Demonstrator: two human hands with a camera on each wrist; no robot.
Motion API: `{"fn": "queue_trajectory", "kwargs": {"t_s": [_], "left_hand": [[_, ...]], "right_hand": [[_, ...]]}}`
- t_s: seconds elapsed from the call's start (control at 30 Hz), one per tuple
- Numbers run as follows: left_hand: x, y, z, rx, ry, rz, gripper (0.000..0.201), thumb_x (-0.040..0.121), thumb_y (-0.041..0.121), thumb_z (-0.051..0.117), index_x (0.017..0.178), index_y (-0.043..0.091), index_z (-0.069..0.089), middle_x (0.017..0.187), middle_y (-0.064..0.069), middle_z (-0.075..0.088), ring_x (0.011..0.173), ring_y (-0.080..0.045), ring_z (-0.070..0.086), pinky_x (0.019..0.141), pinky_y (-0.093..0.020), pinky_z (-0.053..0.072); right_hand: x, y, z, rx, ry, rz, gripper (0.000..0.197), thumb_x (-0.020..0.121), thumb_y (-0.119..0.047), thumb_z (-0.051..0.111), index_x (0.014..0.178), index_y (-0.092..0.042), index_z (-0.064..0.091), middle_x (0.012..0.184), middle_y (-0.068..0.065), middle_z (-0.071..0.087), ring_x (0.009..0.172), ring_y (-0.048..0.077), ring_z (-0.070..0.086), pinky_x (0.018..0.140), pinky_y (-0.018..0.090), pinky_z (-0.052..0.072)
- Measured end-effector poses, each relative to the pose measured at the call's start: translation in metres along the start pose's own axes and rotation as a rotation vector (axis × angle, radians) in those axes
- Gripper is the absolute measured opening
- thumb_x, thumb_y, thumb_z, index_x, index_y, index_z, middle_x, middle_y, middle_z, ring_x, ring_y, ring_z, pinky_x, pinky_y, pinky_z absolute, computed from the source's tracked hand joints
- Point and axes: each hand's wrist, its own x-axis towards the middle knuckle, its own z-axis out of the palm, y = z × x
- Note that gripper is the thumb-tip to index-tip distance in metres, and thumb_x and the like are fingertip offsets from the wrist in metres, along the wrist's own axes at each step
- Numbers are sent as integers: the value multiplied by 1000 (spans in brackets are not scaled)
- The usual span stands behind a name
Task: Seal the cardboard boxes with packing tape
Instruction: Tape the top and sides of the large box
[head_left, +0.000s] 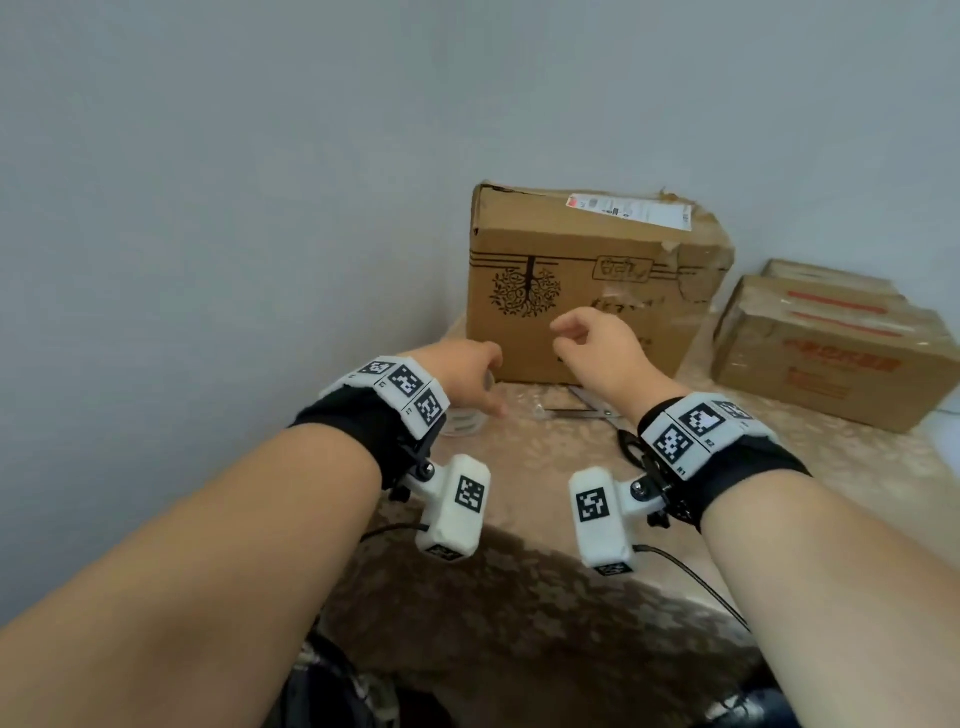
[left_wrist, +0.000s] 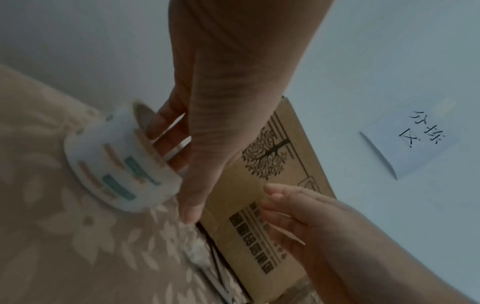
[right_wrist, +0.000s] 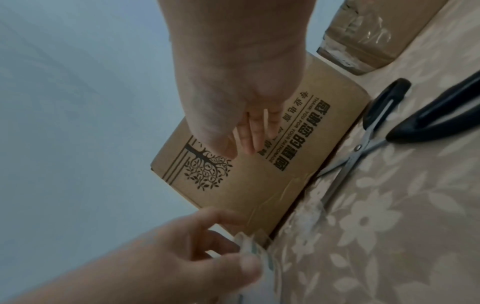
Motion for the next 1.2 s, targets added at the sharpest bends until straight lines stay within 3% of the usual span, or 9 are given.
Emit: {"fn": "queue_trajectory", "kwargs": {"t_s": [0.17, 0.37, 0.5, 0.57, 0.7, 0.87, 0.97, 1.1, 1.2], "left_hand": [[7, 8, -7, 67, 15, -14, 42, 88, 17, 58, 130, 10, 53, 125, -7, 58, 108, -24, 56, 79, -27, 42], [-17, 7, -51, -653, 98, 80, 41, 88, 12, 64, 128, 14, 53, 96, 4, 66, 87, -12, 63, 70, -25, 48], [-23, 11, -56, -711, 115, 131, 37, 88, 10, 63, 123, 17, 54, 85, 7, 66, 82, -12, 64, 66, -25, 46], [-24, 13, -55, -722, 129, 129, 33, 89, 10, 62, 120, 19, 54, 85, 5, 66, 83, -13, 64, 69, -27, 49], [-19, 17, -54, -648, 313, 169, 11, 89, 20, 63, 99, 16, 66, 82, 0, 60, 74, -12, 55, 65, -23, 43], [-15, 26, -62, -520, 489, 235, 9, 85, 17, 68, 78, 13, 64, 73, 7, 53, 68, -5, 47, 62, -18, 38], [-12, 27, -61, -479, 615, 210, 11, 88, 18, 64, 78, 16, 60, 69, 8, 52, 69, -12, 47, 64, -27, 40], [-11, 26, -61, -542, 712, 182, 13, 88, 19, 62, 76, 21, 57, 73, 8, 56, 73, -13, 52, 69, -32, 46], [-16, 23, -64, -759, 641, 136, 15, 86, 12, 65, 78, 22, 57, 80, 1, 59, 79, -14, 58, 75, -29, 50]], "right_hand": [[0, -1, -8, 112, -83, 57, 25, 95, -20, 56, 119, -15, 62, 109, -3, 57, 102, 11, 52, 84, 22, 35], [-4, -13, -19, 280, -152, -36, 43, 90, -38, 63, 126, -14, 61, 122, -3, 62, 111, 9, 56, 100, 34, 45], [-4, -22, -22, 400, -3, -74, 4, 85, -20, 72, 89, -20, 73, 94, -4, 69, 91, 9, 61, 89, 34, 50], [-3, -24, -24, 376, 53, -83, 8, 85, -18, 71, 77, -21, 71, 89, -2, 69, 89, 15, 62, 86, 35, 52], [-1, -31, -29, 110, 100, -232, 9, 92, -15, 61, 84, -19, 61, 81, -9, 60, 73, 4, 53, 64, 5, 40], [-3, -40, -30, 163, 200, -286, 11, 90, -12, 61, 96, -20, 56, 88, -9, 57, 76, 2, 53, 67, 14, 40], [-3, -47, -30, 322, 215, -79, 32, 89, -29, 64, 113, -21, 45, 102, -2, 51, 82, 8, 55, 67, 19, 42], [-10, -55, -33, 482, 10, 70, 39, 93, -37, 57, 94, 1, 65, 81, 10, 68, 69, 17, 64, 65, 33, 52], [-17, -63, -39, 288, 48, -123, 36, 97, -30, 52, 70, -6, 53, 62, 2, 54, 44, 5, 50, 42, 12, 36]]}}
